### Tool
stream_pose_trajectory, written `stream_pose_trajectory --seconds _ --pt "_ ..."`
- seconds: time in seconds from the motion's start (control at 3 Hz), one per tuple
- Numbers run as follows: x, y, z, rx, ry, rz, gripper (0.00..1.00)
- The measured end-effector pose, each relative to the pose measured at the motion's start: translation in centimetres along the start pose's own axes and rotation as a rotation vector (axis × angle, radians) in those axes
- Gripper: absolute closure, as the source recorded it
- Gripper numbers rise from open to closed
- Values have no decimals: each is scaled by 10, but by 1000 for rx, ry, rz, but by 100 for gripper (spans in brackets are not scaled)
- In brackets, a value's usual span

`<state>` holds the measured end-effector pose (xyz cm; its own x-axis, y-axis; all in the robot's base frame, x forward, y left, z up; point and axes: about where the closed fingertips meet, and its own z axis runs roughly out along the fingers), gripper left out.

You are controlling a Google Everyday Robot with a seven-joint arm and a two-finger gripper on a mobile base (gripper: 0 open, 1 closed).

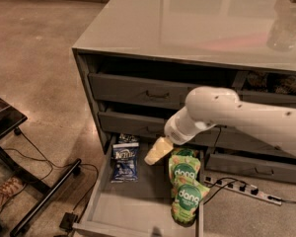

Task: Pick blue chip bag from bottom drawer and place on counter

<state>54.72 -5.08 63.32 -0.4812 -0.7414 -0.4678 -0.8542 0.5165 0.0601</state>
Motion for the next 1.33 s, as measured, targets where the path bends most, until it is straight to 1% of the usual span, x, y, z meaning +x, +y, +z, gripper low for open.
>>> stream_pose_trajectory --seconds 0.33,0.67,1.0,1.33 --pt "8 -9 67 -9 -13 81 0" --pt "13 -16 108 30 -25 152 0" --pt "5 -20 109 44 -53 175 0" --pt "5 -19 109 42 -50 172 0"
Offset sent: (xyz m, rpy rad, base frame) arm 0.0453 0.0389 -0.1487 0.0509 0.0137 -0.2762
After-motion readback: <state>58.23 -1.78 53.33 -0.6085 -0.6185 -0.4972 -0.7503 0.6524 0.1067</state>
